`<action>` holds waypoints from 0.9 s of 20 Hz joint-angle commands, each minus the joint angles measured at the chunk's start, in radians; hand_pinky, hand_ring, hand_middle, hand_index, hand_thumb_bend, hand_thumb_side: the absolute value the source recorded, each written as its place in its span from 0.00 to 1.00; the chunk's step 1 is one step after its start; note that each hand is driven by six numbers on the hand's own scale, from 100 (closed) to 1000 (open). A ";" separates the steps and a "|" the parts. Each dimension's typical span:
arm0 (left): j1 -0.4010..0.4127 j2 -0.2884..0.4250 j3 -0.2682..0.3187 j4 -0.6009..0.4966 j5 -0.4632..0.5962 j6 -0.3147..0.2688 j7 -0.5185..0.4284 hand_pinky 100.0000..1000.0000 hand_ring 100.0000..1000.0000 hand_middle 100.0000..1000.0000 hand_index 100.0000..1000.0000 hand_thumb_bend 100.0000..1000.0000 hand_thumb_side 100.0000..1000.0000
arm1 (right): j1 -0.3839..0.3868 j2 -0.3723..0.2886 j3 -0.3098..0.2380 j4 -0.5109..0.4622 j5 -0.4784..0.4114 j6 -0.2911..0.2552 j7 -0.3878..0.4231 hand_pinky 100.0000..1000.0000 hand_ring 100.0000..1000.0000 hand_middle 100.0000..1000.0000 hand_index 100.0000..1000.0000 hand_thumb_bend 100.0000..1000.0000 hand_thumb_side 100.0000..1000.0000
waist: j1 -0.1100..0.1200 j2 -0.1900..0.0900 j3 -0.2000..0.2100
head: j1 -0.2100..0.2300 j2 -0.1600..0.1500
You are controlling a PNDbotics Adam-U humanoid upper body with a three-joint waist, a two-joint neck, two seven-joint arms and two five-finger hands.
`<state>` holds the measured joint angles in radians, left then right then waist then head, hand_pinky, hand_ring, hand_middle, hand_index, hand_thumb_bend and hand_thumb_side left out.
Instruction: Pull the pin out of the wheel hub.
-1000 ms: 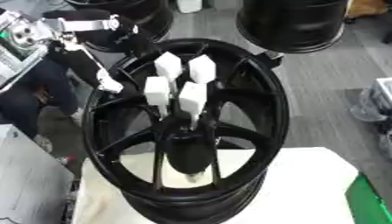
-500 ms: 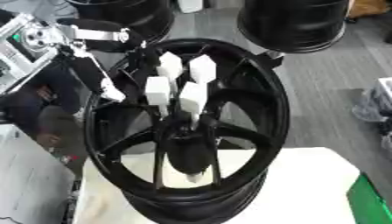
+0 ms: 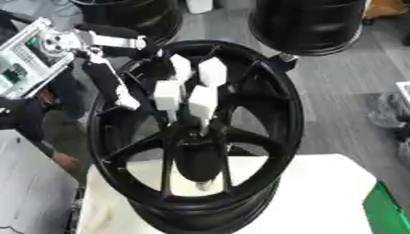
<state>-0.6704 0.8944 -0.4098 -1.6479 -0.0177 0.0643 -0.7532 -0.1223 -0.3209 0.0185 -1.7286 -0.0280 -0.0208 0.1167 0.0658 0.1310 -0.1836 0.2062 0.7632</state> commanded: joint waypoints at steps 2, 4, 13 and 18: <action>-0.024 0.007 0.001 0.014 -0.036 0.009 0.015 0.68 0.64 0.67 0.78 0.41 0.00 | -0.005 -0.014 -0.007 -0.008 -0.005 -0.003 0.003 0.77 0.70 0.73 0.93 0.00 0.37 | -0.004 -0.021 0.002 | 0.003 -0.002; -0.027 0.001 0.000 0.025 -0.054 0.014 0.024 0.68 0.64 0.67 0.78 0.42 0.00 | -0.005 -0.013 -0.007 -0.007 -0.005 -0.003 0.003 0.77 0.70 0.73 0.93 0.00 0.37 | -0.004 -0.021 0.002 | 0.003 -0.001; -0.031 -0.017 -0.007 0.056 -0.100 0.028 0.046 0.67 0.61 0.63 0.76 0.43 0.02 | -0.005 -0.013 -0.006 -0.006 -0.005 -0.003 0.005 0.77 0.70 0.73 0.93 0.00 0.36 | -0.004 -0.020 0.004 | 0.003 0.003; -0.031 -0.024 -0.011 0.063 -0.120 0.039 0.050 0.65 0.57 0.58 0.71 0.42 0.02 | -0.006 -0.012 -0.007 -0.006 -0.005 -0.003 0.006 0.77 0.70 0.73 0.93 0.00 0.36 | -0.004 -0.020 0.004 | 0.002 0.004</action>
<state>-0.6839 0.8520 -0.4283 -1.5828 -0.1293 0.0993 -0.7054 -0.1222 -0.3209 0.0185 -1.7237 -0.0282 -0.0220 0.1190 0.0652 0.1309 -0.1810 0.2063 0.7634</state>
